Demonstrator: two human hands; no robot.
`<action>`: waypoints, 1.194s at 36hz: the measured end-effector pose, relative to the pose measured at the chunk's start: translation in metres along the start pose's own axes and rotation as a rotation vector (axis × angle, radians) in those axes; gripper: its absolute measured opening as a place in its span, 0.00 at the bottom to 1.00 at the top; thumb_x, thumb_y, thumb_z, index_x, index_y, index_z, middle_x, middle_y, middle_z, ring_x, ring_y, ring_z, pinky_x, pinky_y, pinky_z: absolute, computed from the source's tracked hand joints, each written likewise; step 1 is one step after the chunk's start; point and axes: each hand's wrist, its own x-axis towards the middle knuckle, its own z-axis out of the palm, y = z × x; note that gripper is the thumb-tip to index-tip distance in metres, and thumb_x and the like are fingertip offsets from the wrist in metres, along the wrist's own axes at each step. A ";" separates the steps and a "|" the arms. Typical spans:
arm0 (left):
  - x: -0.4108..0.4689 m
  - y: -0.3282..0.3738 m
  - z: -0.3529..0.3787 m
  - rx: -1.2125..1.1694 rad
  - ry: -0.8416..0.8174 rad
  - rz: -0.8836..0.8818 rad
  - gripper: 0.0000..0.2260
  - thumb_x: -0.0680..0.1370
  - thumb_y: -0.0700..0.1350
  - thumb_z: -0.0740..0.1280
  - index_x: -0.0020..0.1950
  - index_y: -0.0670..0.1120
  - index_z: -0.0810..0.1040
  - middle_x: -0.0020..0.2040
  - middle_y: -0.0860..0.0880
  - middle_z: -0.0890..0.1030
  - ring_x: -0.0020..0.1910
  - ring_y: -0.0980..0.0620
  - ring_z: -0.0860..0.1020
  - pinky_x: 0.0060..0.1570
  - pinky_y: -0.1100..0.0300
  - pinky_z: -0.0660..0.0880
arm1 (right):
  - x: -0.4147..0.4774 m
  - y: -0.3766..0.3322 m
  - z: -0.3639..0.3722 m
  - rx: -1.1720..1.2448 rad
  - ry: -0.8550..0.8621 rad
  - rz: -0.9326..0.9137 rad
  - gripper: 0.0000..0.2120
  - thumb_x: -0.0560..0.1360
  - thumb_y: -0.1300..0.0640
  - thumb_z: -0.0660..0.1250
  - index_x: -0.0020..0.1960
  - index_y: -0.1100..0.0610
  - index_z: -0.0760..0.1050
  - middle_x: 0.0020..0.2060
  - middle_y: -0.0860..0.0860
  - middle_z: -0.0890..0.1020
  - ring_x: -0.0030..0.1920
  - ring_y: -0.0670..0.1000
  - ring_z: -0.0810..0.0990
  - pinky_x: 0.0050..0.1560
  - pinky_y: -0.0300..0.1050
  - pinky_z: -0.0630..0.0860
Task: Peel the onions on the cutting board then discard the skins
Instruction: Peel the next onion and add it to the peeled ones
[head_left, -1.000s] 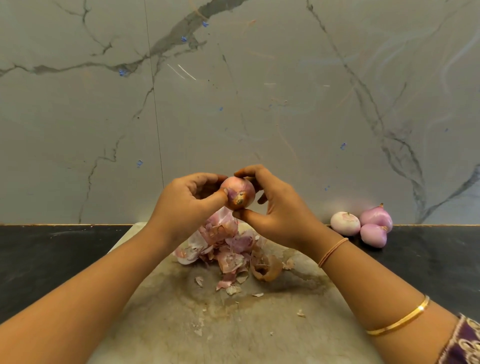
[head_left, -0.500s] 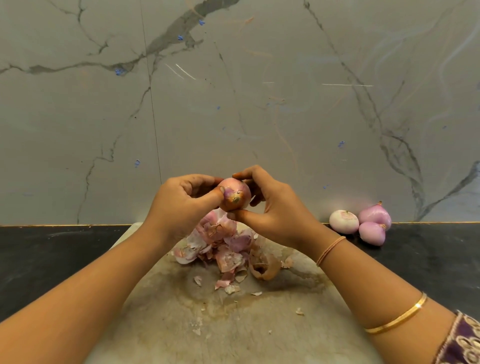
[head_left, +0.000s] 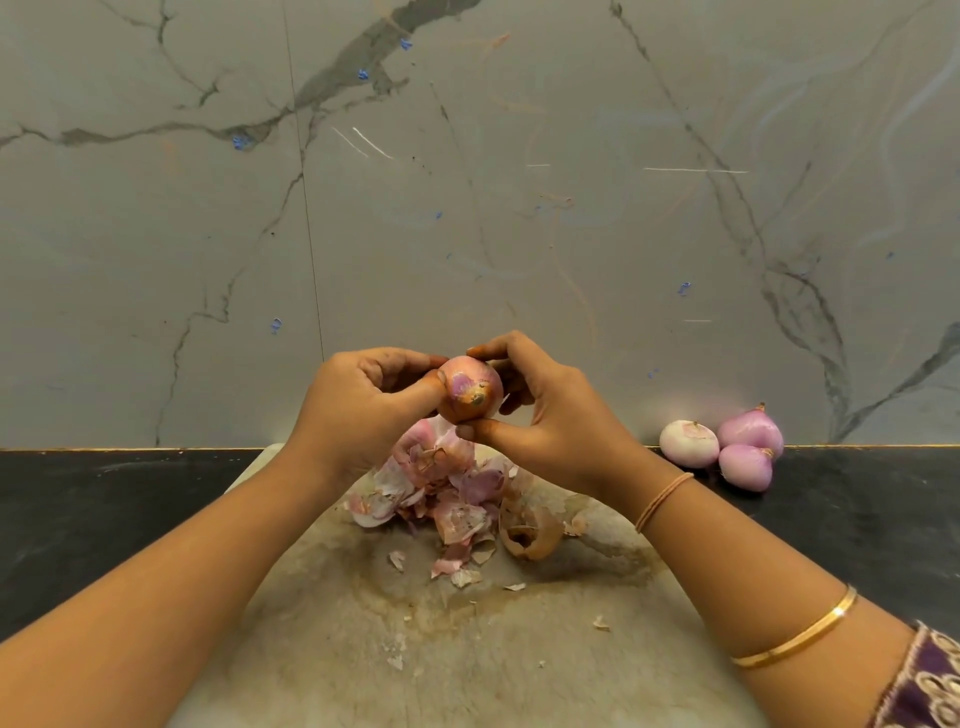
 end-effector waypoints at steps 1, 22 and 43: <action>0.000 0.000 0.000 0.009 0.006 0.002 0.08 0.74 0.38 0.69 0.43 0.53 0.81 0.40 0.54 0.83 0.41 0.57 0.83 0.41 0.66 0.80 | 0.000 0.000 0.000 0.001 0.000 0.001 0.24 0.70 0.55 0.76 0.62 0.53 0.70 0.50 0.48 0.79 0.48 0.50 0.78 0.48 0.39 0.78; 0.002 -0.001 -0.002 0.054 0.029 -0.008 0.11 0.74 0.33 0.67 0.45 0.49 0.83 0.39 0.55 0.83 0.39 0.61 0.82 0.38 0.70 0.77 | 0.000 0.000 0.000 -0.010 -0.004 -0.007 0.24 0.70 0.55 0.76 0.62 0.52 0.71 0.49 0.45 0.78 0.48 0.49 0.77 0.49 0.38 0.77; 0.004 -0.009 -0.007 0.177 -0.230 0.410 0.16 0.69 0.56 0.70 0.55 0.67 0.72 0.54 0.52 0.76 0.52 0.50 0.79 0.56 0.58 0.77 | 0.004 0.005 -0.011 0.779 -0.099 0.289 0.21 0.67 0.58 0.67 0.60 0.56 0.75 0.52 0.52 0.80 0.51 0.51 0.78 0.48 0.43 0.75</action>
